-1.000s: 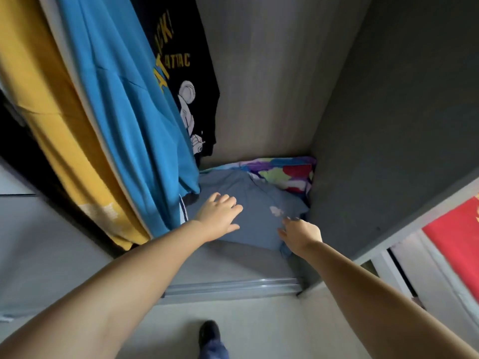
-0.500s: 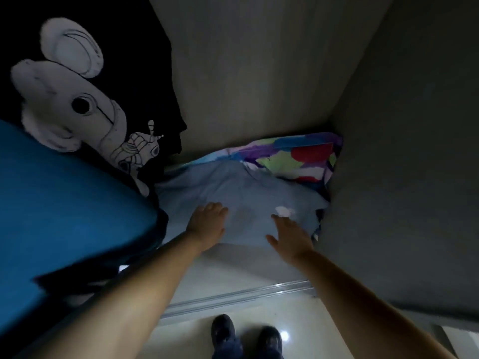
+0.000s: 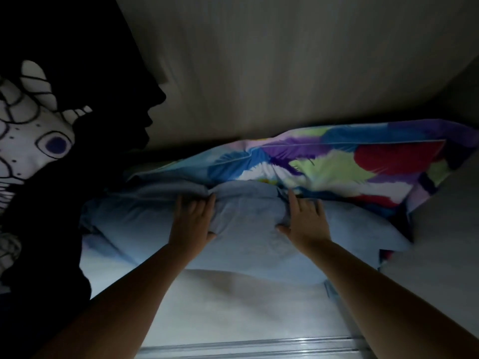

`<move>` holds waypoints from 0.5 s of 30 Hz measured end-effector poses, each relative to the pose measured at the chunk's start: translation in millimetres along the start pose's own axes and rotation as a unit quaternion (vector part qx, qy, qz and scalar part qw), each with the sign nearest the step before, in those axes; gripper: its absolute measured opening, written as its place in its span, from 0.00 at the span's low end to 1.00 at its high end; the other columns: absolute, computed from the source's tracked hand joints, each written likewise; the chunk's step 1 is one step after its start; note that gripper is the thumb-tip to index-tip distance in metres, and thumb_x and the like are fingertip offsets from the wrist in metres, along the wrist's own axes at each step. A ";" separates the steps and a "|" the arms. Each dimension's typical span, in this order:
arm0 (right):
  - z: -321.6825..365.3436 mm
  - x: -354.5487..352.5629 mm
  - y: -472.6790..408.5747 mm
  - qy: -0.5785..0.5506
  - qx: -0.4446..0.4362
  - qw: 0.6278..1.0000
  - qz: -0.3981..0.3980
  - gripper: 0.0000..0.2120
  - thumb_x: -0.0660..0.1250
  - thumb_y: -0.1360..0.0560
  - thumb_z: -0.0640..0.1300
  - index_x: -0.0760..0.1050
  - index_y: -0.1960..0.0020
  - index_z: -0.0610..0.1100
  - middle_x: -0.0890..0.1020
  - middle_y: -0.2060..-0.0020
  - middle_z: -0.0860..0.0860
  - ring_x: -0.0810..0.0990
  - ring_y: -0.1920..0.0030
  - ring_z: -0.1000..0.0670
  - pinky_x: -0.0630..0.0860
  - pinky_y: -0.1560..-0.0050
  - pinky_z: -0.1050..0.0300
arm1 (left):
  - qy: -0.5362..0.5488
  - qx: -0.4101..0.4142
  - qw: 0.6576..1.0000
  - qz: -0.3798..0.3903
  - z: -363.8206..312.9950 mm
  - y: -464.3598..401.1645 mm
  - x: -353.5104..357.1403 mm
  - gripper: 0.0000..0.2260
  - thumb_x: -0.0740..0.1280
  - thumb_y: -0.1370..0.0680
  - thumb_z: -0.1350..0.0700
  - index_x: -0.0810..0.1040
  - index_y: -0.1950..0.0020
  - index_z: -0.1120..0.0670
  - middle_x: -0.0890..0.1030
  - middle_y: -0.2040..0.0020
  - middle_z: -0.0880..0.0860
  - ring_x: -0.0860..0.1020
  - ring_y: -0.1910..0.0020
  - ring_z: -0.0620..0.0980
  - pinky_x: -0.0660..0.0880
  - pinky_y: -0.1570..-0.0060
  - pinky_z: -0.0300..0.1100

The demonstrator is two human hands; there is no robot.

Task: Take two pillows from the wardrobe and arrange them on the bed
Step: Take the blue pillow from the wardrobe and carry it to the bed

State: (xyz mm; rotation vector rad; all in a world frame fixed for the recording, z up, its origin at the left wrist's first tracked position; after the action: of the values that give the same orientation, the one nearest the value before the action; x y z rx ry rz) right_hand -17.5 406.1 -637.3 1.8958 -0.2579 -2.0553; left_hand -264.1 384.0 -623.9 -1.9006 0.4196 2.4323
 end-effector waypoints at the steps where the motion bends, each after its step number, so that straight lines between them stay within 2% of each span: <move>1: 1.1 2.2 2.5 0.008 -0.005 1.000 0.001 0.47 0.65 0.28 0.63 0.46 0.21 0.44 0.66 0.28 0.46 0.64 0.28 0.45 0.49 0.24 0.44 | -0.007 -0.006 1.000 0.008 -0.3 -0.1 1.0 0.46 0.77 0.41 0.42 0.66 0.28 0.59 0.79 0.44 0.58 0.77 0.47 0.59 0.69 0.38 0.60; 4: 3.3 2.7 14.1 0.056 -0.034 0.998 0.001 0.49 0.66 0.31 0.66 0.48 0.21 0.44 0.66 0.29 0.46 0.66 0.30 0.44 0.54 0.26 0.45 | -0.025 -0.014 0.998 0.056 -3.0 -6.2 -1.1 0.41 0.71 0.33 0.42 0.59 0.26 0.57 0.73 0.37 0.56 0.71 0.39 0.56 0.62 0.33 0.52; 8: -1.6 2.6 24.0 0.088 -0.052 0.994 0.049 0.46 0.69 0.30 0.62 0.50 0.22 0.46 0.68 0.31 0.46 0.67 0.32 0.44 0.63 0.32 0.49 | -0.013 -0.016 0.993 0.118 -10.7 -16.6 -6.7 0.22 0.66 0.26 0.47 0.69 0.35 0.54 0.76 0.38 0.54 0.72 0.38 0.54 0.65 0.38 0.47; 10: -3.2 -0.3 27.0 0.093 -0.034 0.992 0.083 0.38 0.69 0.28 0.58 0.58 0.25 0.45 0.72 0.34 0.46 0.71 0.34 0.44 0.67 0.36 0.49 | -0.008 -0.002 0.992 0.124 -13.7 -11.5 -8.2 0.16 0.62 0.23 0.52 0.71 0.36 0.53 0.79 0.40 0.54 0.75 0.40 0.54 0.66 0.39 0.46; 13: -3.2 -8.1 42.6 0.059 -0.019 0.993 0.100 0.17 0.63 0.22 0.50 0.73 0.36 0.46 0.80 0.41 0.46 0.78 0.40 0.44 0.73 0.42 0.51 | -0.026 0.020 0.991 0.129 -14.1 6.0 -11.7 0.14 0.57 0.22 0.56 0.73 0.38 0.53 0.81 0.43 0.54 0.77 0.41 0.54 0.67 0.39 0.45; 15: -4.2 -17.1 60.8 0.065 -0.017 0.993 0.099 0.15 0.58 0.20 0.46 0.74 0.36 0.45 0.80 0.40 0.46 0.78 0.38 0.45 0.74 0.40 0.52 | -0.052 0.024 0.989 0.133 -15.5 16.3 -21.9 0.14 0.57 0.22 0.54 0.76 0.40 0.53 0.83 0.44 0.54 0.79 0.43 0.53 0.69 0.40 0.44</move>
State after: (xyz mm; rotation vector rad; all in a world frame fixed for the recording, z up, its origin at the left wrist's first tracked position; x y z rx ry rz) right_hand -5.1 356.2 -600.4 1.8916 -0.3608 -1.7905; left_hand -246.9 367.9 -603.2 -1.7897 0.7645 2.6387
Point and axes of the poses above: each hand's wrist, its own y-axis away from the middle knuckle, its own x-axis out of the palm, z = x × y, the point moved 4 cm from there along -y, towards the middle knuckle
